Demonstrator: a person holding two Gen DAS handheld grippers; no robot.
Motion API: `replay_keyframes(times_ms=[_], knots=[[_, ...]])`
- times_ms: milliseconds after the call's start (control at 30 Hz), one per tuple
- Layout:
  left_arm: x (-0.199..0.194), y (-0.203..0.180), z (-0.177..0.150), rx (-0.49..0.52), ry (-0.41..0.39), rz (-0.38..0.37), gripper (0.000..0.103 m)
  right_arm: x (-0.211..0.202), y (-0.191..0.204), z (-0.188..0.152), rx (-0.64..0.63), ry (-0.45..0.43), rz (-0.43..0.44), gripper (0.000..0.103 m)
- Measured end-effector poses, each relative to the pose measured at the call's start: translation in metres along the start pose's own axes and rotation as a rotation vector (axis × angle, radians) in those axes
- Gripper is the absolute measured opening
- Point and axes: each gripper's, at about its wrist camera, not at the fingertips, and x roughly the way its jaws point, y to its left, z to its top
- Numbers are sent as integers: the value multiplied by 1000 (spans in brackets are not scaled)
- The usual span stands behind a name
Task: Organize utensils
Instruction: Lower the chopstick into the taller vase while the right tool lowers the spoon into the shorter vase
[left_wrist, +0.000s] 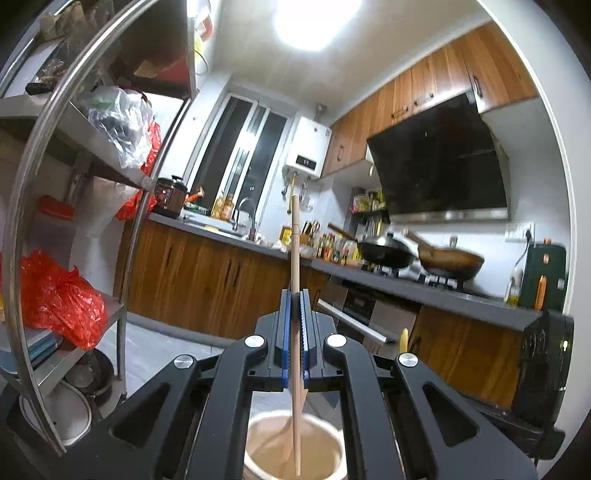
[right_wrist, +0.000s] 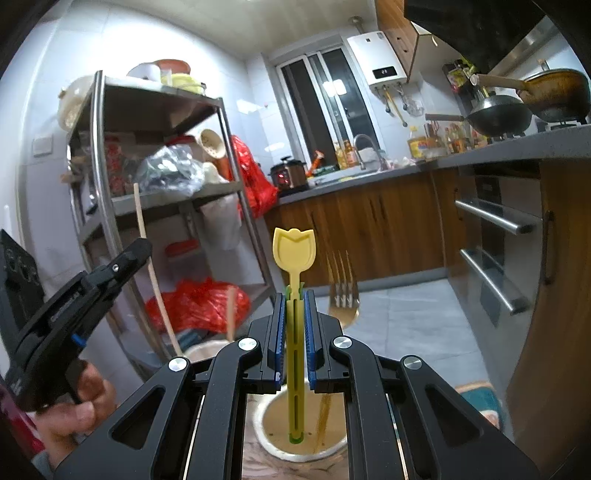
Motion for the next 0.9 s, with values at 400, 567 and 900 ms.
replay_keyframes(times_ms=[400, 567, 900], knots=[[-5, -5, -35, 112, 250, 23, 4, 0, 14, -29, -99, 103, -81, 11], [2, -12, -40, 166, 336, 46, 4, 5, 14, -37, -112, 161, -119, 11], [11, -12, -47, 195, 412, 59, 4, 15, 16, -45, -129, 224, -153, 11]])
